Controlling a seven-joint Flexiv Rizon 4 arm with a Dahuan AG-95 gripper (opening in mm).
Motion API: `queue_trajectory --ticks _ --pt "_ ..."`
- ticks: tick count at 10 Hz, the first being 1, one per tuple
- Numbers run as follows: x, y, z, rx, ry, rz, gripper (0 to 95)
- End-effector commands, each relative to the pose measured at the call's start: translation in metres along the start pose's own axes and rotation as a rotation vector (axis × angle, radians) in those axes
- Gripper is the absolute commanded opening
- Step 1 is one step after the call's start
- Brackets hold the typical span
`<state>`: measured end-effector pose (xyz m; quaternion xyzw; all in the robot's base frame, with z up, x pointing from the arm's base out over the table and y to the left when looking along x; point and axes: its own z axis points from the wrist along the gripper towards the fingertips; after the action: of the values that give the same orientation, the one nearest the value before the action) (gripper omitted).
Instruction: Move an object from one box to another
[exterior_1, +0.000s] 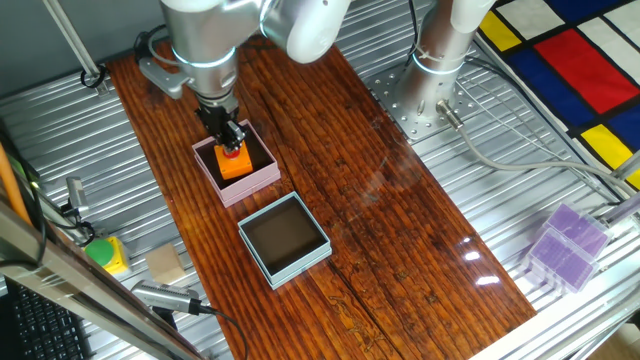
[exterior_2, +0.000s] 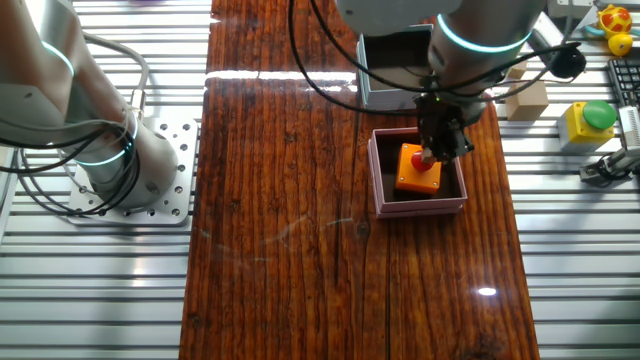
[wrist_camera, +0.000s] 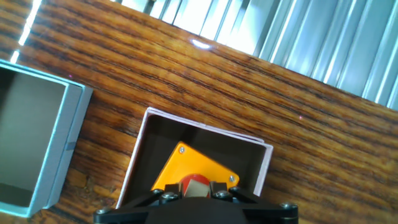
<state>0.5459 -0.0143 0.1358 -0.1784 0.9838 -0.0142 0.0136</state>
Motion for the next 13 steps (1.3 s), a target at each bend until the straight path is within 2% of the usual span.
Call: queue_trajectory --ticks 1,2,4,6,10,13 --pt "-0.008 0.016 -0.017 -0.01 0.004 0.044 0.0" --pt "-0.016 0.032 -0.024 -0.011 0.004 0.062 0.0" --pt "-0.027 0.063 -0.027 -0.004 0.004 0.093 0.0" --pt "-0.033 0.078 -0.029 -0.004 0.005 0.101 0.0" --pt "-0.037 0.076 -0.03 -0.004 0.009 0.08 0.0" --pt "-0.037 0.076 -0.03 -0.011 0.02 -0.012 0.0"
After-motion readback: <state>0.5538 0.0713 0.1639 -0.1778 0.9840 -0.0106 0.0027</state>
